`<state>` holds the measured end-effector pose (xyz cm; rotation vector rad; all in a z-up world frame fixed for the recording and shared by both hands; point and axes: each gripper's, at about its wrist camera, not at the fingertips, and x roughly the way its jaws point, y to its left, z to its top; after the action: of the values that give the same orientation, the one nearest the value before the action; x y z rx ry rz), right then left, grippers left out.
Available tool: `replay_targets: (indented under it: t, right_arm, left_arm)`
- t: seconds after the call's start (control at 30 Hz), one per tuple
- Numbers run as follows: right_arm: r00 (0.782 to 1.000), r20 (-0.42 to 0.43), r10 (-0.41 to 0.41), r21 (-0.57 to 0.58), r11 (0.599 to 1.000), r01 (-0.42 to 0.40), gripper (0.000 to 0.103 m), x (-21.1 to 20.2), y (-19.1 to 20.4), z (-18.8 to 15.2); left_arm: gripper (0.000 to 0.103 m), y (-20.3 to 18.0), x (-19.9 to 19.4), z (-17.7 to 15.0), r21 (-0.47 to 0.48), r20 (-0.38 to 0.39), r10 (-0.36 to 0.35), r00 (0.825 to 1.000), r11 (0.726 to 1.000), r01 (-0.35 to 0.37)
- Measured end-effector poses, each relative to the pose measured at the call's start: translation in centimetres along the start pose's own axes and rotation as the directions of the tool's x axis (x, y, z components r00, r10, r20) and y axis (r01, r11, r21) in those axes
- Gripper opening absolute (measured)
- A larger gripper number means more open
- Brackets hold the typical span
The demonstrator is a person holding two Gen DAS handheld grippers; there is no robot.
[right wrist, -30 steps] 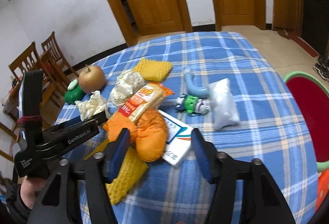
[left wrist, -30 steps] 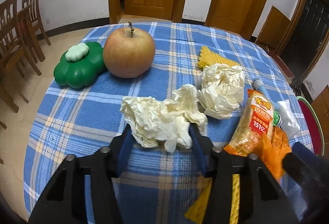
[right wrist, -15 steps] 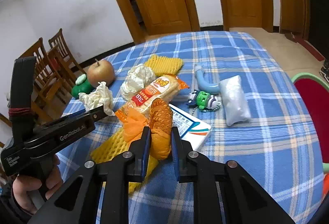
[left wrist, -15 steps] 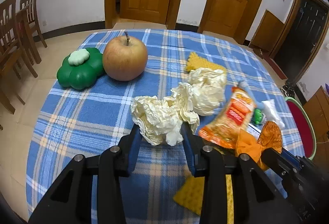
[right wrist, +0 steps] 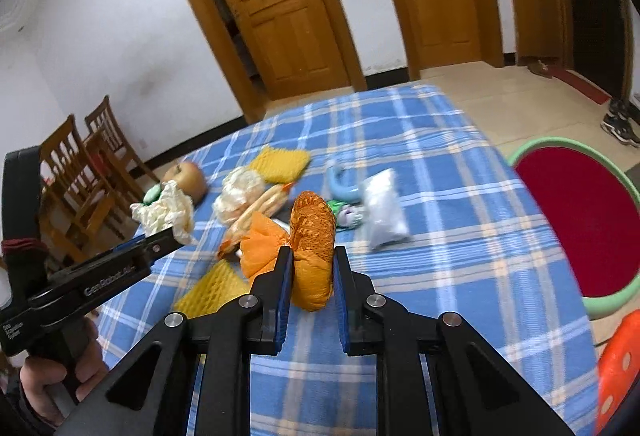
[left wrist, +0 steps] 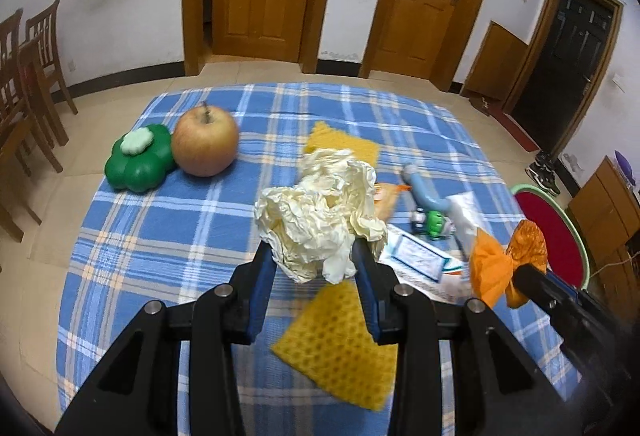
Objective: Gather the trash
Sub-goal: 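Grasp the crumpled paper with the left tool while the right tool grasps the orange snack bag, then drop the orange snack bag into the bucket with the right tool while the left tool carries the paper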
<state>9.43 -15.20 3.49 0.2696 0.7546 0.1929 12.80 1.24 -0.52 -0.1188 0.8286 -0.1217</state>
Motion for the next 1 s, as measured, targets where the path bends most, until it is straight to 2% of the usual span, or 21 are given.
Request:
replay_targets:
  t: [0.5, 1.0]
  right_arm:
    - [0.988, 0.069, -0.140, 0.149, 0.980, 0.129, 0.019, -4.5, -8.2, 0.1]
    - [0.956, 0.068, -0.285, 0.299, 0.920, 0.253, 0.020, -6.3, -16.6, -0.6]
  left_arm:
    - [0.039, -7.5, 0.0, 0.1, 0.115, -0.022, -0.083, 0.996, 0.990, 0.085]
    - [0.039, -14.9, 2.2, -0.2, 0.229, -0.081, -0.139, 0.987, 0.961, 0.154]
